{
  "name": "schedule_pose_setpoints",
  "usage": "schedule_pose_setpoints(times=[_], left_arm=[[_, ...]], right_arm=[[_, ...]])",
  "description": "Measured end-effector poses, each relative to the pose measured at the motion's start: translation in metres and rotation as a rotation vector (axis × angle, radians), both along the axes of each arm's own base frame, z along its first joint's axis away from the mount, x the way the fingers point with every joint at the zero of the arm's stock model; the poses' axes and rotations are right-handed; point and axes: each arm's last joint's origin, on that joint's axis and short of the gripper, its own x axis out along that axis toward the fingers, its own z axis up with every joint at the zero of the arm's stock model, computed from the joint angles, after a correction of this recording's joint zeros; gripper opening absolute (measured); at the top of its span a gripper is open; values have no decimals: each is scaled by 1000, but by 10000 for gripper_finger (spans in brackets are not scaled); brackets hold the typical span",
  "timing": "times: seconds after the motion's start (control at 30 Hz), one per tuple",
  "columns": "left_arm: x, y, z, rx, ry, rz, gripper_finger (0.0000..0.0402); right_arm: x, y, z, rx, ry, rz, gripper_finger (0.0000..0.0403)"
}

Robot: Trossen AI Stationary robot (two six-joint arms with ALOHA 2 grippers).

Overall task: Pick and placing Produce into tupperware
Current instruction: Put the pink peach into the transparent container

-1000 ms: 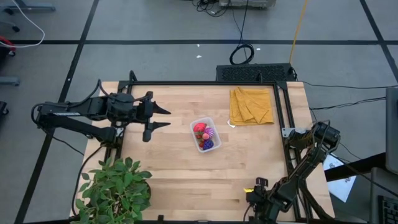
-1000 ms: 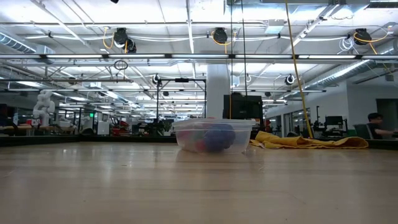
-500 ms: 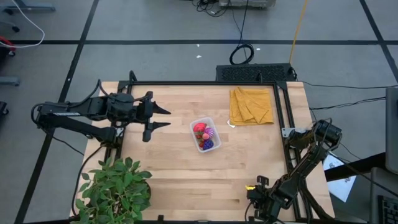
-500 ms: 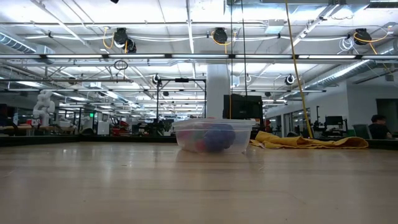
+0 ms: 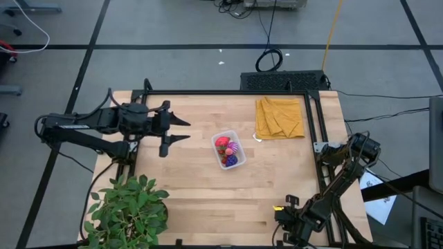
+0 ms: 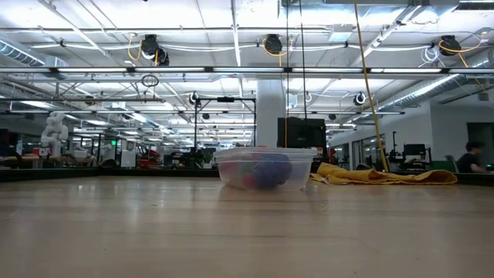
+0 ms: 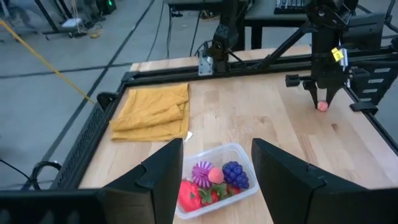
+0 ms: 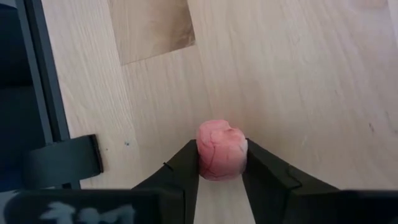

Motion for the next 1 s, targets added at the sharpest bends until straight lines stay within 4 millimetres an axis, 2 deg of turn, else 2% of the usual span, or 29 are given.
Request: schedule_pose_setpoints(times=[0.23,0.43,0.63,0.8,1.0], left_arm=[[-10,5,15,46,-125,10,196],[-35,11,29,36,-216,54,196],[-51,12,34,13,-257,78,196],[-54,12,34,19,-254,76,196],[-54,12,34,21,-250,76,196]], right_arm=[[4,-4,6,14,2,7,97],[7,-12,11,-10,0,15,96],[19,-27,13,-75,-10,38,96],[31,-39,15,-101,-13,86,96],[46,-59,34,-108,-71,132,96]])
